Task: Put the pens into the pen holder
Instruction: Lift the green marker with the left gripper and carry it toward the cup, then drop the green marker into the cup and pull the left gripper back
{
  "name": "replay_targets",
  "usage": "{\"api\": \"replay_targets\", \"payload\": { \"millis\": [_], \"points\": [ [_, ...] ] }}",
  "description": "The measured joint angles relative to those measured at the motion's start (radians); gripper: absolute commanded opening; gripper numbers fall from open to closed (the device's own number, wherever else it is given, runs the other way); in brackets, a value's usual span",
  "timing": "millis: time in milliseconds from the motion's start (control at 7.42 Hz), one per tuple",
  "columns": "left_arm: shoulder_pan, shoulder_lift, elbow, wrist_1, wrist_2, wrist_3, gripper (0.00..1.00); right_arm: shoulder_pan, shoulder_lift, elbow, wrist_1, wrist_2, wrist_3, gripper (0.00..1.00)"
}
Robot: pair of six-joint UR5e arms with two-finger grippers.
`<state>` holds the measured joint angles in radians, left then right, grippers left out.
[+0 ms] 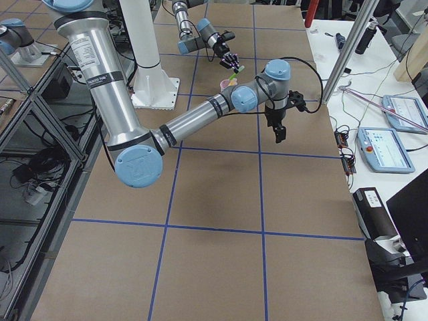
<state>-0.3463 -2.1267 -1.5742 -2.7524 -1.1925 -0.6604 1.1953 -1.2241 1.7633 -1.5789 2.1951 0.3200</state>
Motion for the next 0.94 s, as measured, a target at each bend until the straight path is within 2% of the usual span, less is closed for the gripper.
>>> {"api": "replay_targets", "payload": {
  "millis": [135,270,943],
  "points": [
    [0.003,-0.002,0.009,-0.002,0.0,0.002,0.74,0.001,0.0,0.0,-0.001,0.0,0.001,1.0],
    [0.007,-0.004,0.013,-0.002,0.001,0.002,1.0,0.001,0.0,-0.001,-0.001,0.0,0.001,1.0],
    [0.009,-0.007,0.004,-0.01,-0.006,-0.003,0.99,0.01,0.002,-0.008,-0.002,0.0,0.002,1.0]
  ]
}}
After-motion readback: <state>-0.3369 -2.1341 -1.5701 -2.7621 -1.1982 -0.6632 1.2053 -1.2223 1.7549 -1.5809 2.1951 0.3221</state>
